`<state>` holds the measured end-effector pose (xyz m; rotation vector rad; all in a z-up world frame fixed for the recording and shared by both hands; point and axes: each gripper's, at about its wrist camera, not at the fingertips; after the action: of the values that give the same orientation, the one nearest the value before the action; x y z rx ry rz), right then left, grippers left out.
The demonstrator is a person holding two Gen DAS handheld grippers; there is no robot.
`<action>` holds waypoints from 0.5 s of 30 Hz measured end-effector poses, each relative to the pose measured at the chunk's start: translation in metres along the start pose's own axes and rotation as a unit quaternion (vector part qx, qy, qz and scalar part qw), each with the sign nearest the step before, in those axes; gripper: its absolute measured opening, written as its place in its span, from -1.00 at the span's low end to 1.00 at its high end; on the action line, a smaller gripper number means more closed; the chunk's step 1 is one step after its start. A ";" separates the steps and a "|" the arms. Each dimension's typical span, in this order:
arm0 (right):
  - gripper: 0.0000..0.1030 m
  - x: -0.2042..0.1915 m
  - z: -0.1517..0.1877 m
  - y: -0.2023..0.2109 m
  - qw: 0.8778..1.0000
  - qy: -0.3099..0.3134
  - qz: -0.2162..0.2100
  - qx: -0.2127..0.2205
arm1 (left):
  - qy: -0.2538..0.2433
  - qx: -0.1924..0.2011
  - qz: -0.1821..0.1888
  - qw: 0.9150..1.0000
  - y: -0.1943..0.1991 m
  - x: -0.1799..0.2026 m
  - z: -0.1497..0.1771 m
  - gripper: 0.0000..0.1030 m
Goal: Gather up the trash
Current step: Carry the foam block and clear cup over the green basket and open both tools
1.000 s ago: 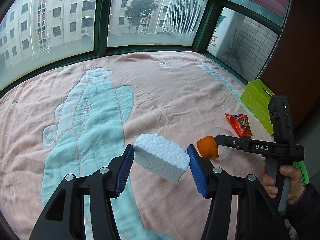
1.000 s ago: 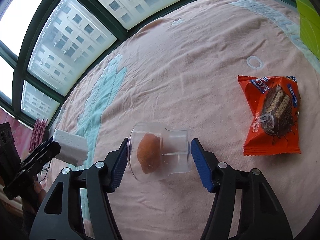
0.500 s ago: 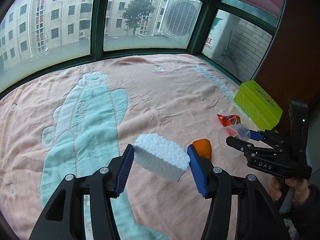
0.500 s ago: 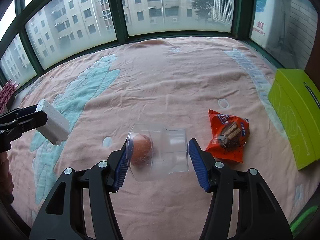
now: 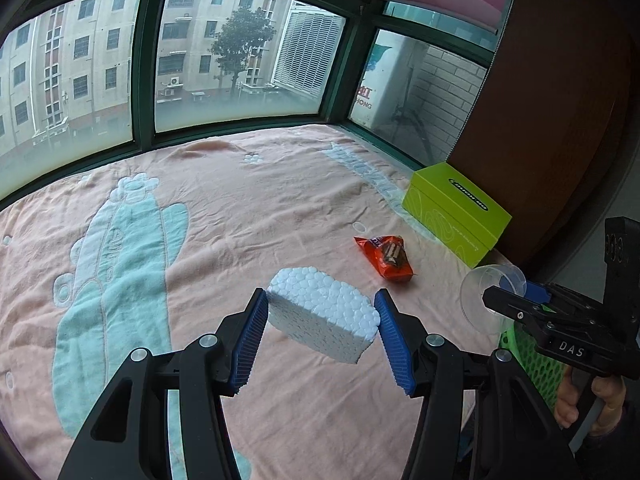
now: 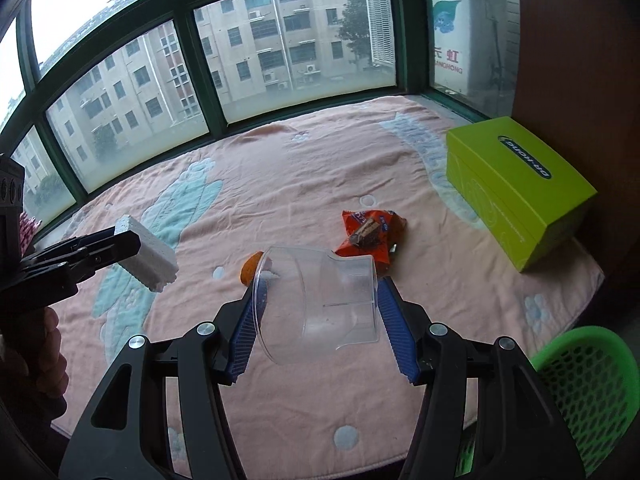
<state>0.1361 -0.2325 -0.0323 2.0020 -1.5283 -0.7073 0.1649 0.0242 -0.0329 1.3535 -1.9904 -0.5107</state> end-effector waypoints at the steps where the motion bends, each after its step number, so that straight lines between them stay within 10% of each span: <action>1: 0.11 0.004 0.003 0.008 1.000 -0.005 0.005 0.004 | -0.004 0.001 0.004 1.000 0.002 0.008 0.001 0.03; 15: 0.11 0.059 0.055 0.098 0.994 -0.063 0.083 0.039 | -0.046 -0.004 0.074 0.996 0.004 0.107 0.021 0.03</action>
<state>0.0441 -0.3172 -0.0110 1.8894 -1.7978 -0.7272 0.1222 -0.0737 -0.0126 1.1857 -2.1415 -0.5208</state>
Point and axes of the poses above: each gripper's, at about its wrist camera, not at the fingertips, and y roughly against the way its jaws point, x to its right, z to its underside, and after that the axes turned 5 degrees about y, right-handed
